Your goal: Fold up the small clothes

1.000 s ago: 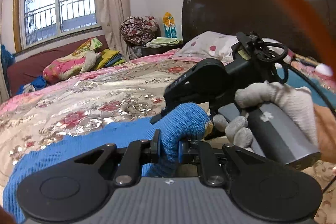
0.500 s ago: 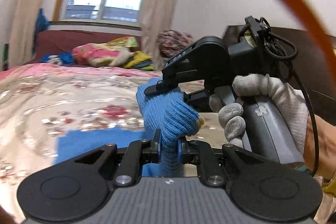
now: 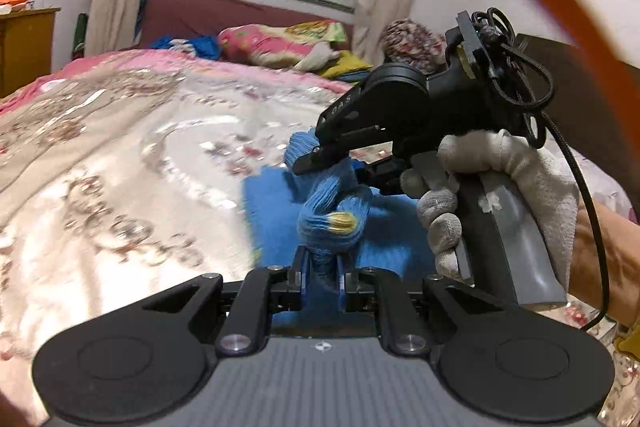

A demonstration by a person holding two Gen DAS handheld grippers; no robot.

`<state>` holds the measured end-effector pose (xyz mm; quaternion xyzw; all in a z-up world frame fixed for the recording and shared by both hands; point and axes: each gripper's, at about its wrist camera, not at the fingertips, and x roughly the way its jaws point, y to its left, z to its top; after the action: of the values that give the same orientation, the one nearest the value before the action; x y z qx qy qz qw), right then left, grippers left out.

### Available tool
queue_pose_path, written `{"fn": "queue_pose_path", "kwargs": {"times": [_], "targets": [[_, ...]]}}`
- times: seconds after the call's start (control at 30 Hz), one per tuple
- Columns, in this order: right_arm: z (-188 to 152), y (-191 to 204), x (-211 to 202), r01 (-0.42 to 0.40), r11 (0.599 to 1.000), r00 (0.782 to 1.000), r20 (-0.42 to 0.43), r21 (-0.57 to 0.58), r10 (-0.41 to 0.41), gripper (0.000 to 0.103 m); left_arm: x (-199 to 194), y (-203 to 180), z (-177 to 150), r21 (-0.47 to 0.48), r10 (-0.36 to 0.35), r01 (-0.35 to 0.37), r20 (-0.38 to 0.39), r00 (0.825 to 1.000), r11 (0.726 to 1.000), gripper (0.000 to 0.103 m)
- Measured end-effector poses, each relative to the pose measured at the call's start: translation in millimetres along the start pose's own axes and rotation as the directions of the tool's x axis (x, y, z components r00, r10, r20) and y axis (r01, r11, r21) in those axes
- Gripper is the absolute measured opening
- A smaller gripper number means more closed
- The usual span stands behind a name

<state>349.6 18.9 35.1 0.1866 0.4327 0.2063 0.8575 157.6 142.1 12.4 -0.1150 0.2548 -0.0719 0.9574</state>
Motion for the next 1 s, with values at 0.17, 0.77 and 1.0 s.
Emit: {"fn": "queue_pose_path", "kwargs": {"times": [0.17,0.77,1.0], "targets": [[-9.8,11.7,13.3,0.012,0.999,1.0,-0.024,-0.039,-0.013,0.022,-12.5,8.6,-9.0,-0.004,0.012,-0.012,-0.031,0.999,1.0,0.02],[1.3,17.6,-43.7,-0.135,0.987,0.991,0.015,-0.091,0.136,0.033,21.8,-18.0,21.4,0.082,0.014,-0.016,0.024,1.0,0.996,0.021],[-18.0,-16.7,-85.4,0.025,0.982,0.999,0.05,-0.189,-0.016,0.033,48.6,3.4,10.5,0.061,0.12,-0.115,-0.07,0.99,0.991,0.031]]}}
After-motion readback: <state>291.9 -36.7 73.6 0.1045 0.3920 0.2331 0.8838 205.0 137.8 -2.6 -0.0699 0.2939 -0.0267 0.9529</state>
